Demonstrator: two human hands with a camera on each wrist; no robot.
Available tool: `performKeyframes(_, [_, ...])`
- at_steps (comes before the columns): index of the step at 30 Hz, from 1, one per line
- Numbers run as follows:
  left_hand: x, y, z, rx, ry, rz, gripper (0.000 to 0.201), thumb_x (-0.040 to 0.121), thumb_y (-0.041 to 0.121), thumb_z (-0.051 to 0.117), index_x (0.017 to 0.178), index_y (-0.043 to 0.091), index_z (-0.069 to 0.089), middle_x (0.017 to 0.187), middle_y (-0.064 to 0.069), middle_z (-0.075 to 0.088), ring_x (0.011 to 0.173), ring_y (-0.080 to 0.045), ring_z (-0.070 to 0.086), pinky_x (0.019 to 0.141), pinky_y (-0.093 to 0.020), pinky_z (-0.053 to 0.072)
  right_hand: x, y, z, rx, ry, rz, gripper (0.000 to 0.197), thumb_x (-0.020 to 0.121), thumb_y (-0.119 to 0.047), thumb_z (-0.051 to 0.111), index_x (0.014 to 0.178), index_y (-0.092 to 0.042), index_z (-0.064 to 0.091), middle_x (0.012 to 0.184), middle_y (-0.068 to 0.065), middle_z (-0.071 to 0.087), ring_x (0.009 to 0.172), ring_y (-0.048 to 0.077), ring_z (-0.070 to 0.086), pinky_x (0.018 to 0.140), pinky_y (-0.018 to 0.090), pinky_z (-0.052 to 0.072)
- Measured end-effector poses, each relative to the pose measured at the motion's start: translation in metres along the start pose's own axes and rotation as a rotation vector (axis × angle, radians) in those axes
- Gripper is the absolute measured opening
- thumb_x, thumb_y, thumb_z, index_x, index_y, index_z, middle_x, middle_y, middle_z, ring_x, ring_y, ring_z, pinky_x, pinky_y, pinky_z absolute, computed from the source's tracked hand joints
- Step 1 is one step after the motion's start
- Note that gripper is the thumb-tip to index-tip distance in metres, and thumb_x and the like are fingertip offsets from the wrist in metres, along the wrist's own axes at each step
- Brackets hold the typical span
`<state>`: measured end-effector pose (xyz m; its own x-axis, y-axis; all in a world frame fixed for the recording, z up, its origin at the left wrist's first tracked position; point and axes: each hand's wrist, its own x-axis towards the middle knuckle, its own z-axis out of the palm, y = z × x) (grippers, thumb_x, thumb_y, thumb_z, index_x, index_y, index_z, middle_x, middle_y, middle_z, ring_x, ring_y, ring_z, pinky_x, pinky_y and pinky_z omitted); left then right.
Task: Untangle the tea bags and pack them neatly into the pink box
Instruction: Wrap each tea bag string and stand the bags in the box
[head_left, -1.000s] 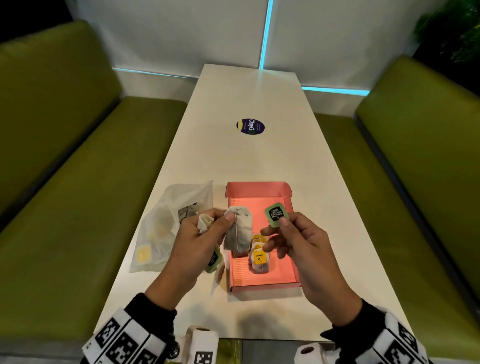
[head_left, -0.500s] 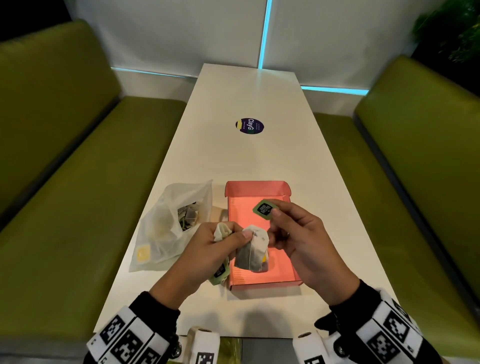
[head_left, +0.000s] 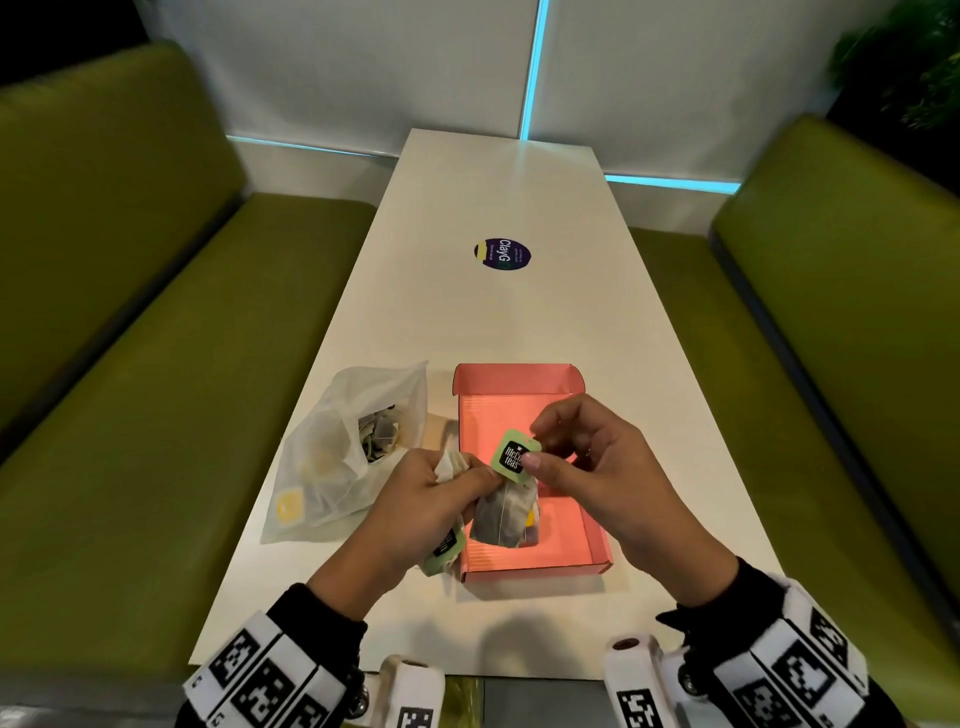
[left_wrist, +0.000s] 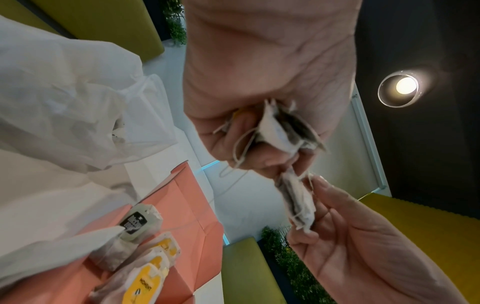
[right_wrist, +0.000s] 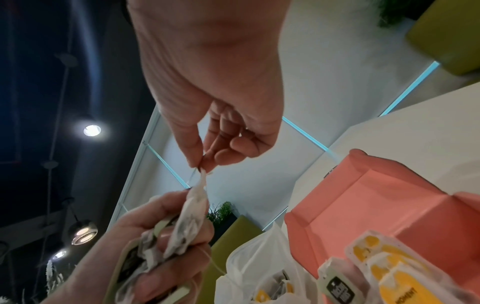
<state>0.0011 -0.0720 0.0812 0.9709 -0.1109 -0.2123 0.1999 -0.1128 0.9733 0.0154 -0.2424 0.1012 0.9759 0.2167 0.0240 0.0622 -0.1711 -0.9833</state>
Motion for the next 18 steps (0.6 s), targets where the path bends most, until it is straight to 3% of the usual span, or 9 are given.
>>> performKeyframes(3, [0.001,-0.002,0.000,0.022,0.034,-0.024,0.036,0.089,0.012,0.057,0.054,0.012,0.052,0.042,0.008,0.043,0.042,-0.005,0.040,0.048,-0.014,0.035,-0.001,0.000,0.002,0.000,0.043,-0.009,0.021,0.078,-0.004,0.071,0.069,-0.021,0.063,0.070,-0.007,0.064,0.067,0.008,0.054,0.065,0.038,0.044])
performKeyframes(7, [0.000,0.000,-0.003,-0.011,0.020,-0.037,0.036,0.091,0.011,0.055,0.055,0.010,0.052,0.043,0.005,0.042,0.040,-0.006,0.038,0.045,-0.016,0.035,0.001,0.002,0.004,-0.032,0.046,0.045,0.016,0.081,-0.010,0.069,0.071,-0.020,0.062,0.092,-0.003,0.062,0.074,0.009,0.056,0.068,0.035,0.046])
performKeyframes(11, [-0.001,0.000,-0.006,-0.042,-0.009,-0.039,0.039,0.091,0.014,0.055,0.053,0.011,0.051,0.043,0.000,0.042,0.037,-0.010,0.037,0.042,-0.020,0.033,0.005,0.000,0.003,0.024,-0.011,0.147,0.014,0.087,-0.010,0.061,0.075,-0.018,0.059,0.094,-0.009,0.064,0.068,0.004,0.054,0.060,0.020,0.042])
performKeyframes(18, [-0.002,0.001,-0.009,-0.038,-0.044,-0.042,0.040,0.092,0.016,0.054,0.052,0.010,0.051,0.042,-0.001,0.040,0.036,-0.012,0.034,0.041,-0.021,0.031,0.011,-0.006,-0.006,-0.057,-0.178,0.227,0.016,0.088,-0.010,0.059,0.075,-0.018,0.057,0.094,-0.004,0.061,0.065,0.004,0.056,0.060,0.022,0.041])
